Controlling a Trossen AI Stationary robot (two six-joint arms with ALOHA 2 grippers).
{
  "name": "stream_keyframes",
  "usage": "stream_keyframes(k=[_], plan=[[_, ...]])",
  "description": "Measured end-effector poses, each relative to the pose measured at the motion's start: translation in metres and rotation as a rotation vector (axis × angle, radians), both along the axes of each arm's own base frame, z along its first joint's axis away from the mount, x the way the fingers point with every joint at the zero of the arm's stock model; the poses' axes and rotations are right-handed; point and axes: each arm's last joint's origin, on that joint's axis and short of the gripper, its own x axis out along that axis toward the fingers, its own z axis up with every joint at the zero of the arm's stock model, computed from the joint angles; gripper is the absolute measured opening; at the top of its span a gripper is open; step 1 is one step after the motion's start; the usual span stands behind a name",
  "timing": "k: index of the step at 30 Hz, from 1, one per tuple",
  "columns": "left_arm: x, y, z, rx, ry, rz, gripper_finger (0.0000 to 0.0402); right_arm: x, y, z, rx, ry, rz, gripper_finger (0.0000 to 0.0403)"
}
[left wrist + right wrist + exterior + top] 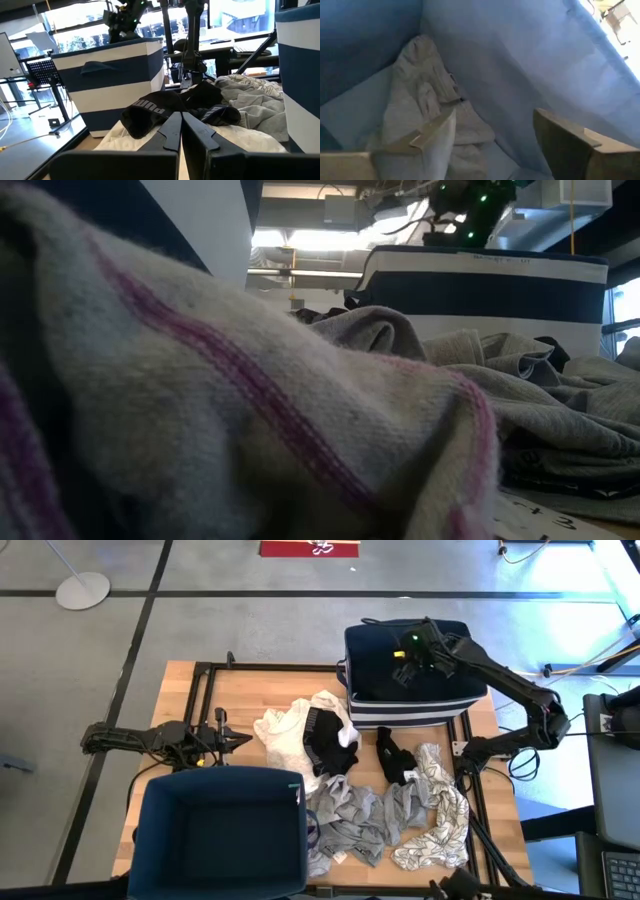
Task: Sort clothes
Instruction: Put the black underwear into the top right laundry bin
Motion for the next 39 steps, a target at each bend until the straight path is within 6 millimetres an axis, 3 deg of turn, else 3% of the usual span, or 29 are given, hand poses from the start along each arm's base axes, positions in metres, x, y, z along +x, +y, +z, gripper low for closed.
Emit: stream_keyframes(k=[6,15,24,33,39], plan=[[0.000,0.000,0.000,0.017,0.002,0.001,0.0003,-0.017,0.023,0.023,-0.023,-0.107,-0.014,0.0281],[0.000,0.000,0.000,0.015,0.002,0.001,0.0003,-0.033,0.081,0.048,0.030,-0.300,0.037,0.0278],[0.000,0.000,0.000,0.016,0.002,0.001,0.0003,-0.041,0.136,0.042,0.272,-0.303,0.072,0.0277],[0.000,0.000,0.000,0.051,0.008,0.004,0.0003,-0.047,0.178,0.035,0.508,-0.278,0.043,0.0277],[0.000,0.000,0.000,0.056,0.010,0.004,0.0003,-0.042,0.202,0.028,0.540,-0.263,-0.035,0.0277]])
